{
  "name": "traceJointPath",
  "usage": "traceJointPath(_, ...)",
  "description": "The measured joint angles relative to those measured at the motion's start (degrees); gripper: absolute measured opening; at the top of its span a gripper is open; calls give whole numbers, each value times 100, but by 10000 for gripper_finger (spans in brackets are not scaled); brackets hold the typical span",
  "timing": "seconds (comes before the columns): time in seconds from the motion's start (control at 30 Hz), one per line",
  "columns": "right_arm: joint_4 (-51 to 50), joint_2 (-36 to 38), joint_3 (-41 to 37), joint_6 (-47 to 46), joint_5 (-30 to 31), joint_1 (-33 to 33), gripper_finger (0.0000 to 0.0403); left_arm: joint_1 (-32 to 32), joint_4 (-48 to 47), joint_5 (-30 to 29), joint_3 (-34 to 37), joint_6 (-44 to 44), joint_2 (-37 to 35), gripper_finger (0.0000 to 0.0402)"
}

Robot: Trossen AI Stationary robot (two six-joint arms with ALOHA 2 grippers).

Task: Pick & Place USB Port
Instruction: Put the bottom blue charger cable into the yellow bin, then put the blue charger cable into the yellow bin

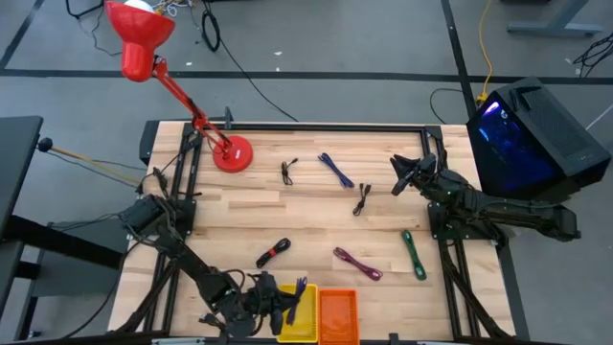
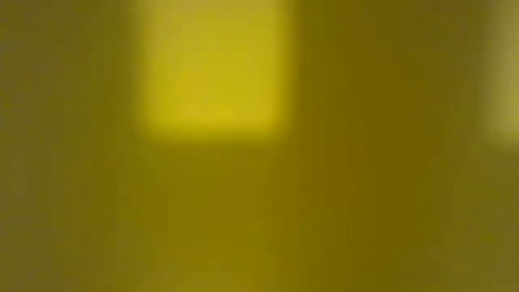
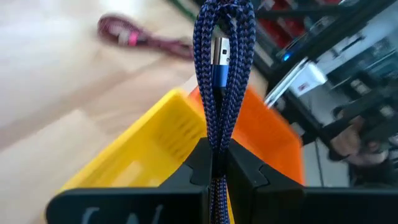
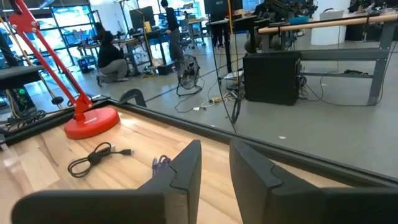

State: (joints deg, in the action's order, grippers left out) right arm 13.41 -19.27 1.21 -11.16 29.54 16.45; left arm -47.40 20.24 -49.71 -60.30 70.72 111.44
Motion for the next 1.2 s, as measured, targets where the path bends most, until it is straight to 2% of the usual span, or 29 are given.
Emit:
traceJointPath(0.2,-12,0,0,86,2,2,87,61,-74,262,1,85,0,24)
traceJointPath(0.37,-33,0,0,90,2,2,87,161,-79,743,1,181,0,27)
traceJointPath(0.83,-118,0,0,114,2,0,87,186,90,776,1,70,-2,106)
traceJointPath(0.97,-118,0,0,113,-44,2,87,188,294,681,1,-218,-2,125)
traceJointPath(1.03,-122,1,0,83,-436,3,87,197,360,481,1,-400,-7,135)
traceJointPath(1.13,-154,-2,0,-52,-1480,2,87,224,346,43,1,-775,-32,147)
traceJointPath(1.2,-269,-64,0,-96,-1777,-1,87,289,385,-97,1,-1089,-59,153)
